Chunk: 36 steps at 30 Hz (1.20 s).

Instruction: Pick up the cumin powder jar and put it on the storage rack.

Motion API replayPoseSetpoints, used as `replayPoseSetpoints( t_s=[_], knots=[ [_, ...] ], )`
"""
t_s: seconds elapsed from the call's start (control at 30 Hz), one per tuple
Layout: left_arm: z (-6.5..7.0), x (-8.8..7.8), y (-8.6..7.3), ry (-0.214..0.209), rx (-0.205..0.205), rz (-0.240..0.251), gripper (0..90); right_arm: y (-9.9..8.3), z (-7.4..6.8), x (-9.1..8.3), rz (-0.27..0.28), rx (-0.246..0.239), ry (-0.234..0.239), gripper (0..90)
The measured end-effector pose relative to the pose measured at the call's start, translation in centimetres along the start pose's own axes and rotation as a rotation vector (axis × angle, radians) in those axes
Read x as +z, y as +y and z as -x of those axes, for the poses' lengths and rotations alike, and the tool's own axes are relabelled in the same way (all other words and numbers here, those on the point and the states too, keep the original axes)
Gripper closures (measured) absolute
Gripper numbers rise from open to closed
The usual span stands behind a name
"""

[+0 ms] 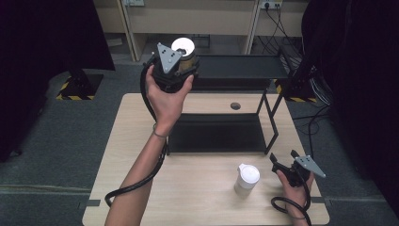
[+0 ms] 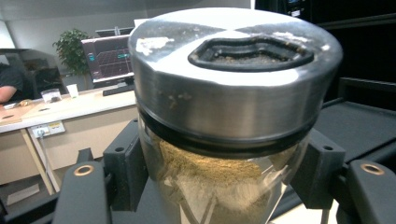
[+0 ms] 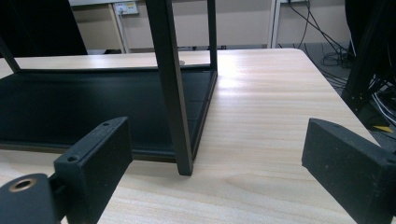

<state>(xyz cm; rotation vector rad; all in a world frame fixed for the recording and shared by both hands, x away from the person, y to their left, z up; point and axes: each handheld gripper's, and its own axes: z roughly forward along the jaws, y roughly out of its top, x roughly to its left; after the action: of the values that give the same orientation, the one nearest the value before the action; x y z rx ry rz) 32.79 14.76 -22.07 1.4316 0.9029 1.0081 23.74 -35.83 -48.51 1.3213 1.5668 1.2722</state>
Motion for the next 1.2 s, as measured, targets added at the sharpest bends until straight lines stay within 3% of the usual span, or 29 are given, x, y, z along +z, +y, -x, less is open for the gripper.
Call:
replayPoseSetpoints(
  t_s=[0.37, 0.43, 0.7, 0.83, 1.03, 1.1, 1.2],
  knots=[
    [-1.1, 2.7, 0.8, 0.054, -0.03, -0.082, 31.1, 0.0, 0.0, 0.0, 0.0, -0.003, 0.001, 8.9],
    [-1.1, 3.4, 1.2, 0.063, -0.015, -0.112, 31.1, 0.0, 0.0, 0.0, -0.001, -0.004, 0.0, 8.9],
    [-1.1, 4.7, 1.2, 0.072, -0.041, -0.144, 31.1, 0.0, 0.0, 0.0, 0.0, -0.003, 0.002, 8.9],
    [-1.0, 5.2, 1.7, 0.071, -0.027, -0.167, 31.1, 0.0, 0.0, 0.0, 0.0, -0.003, 0.002, 8.9],
    [-1.4, 5.8, 2.0, 0.065, -0.063, -0.183, 31.1, 0.0, -0.1, 0.0, 0.0, -0.008, 0.0, 8.9],
    [-1.9, 6.0, 1.9, 0.052, -0.102, -0.186, 31.1, 0.0, 0.0, 0.0, 0.0, -0.006, 0.0, 8.9],
    [-2.0, 6.1, 1.9, 0.05, -0.107, -0.188, 31.1, 0.0, -0.1, 0.0, 0.0, -0.007, 0.0, 8.9]
  ],
)
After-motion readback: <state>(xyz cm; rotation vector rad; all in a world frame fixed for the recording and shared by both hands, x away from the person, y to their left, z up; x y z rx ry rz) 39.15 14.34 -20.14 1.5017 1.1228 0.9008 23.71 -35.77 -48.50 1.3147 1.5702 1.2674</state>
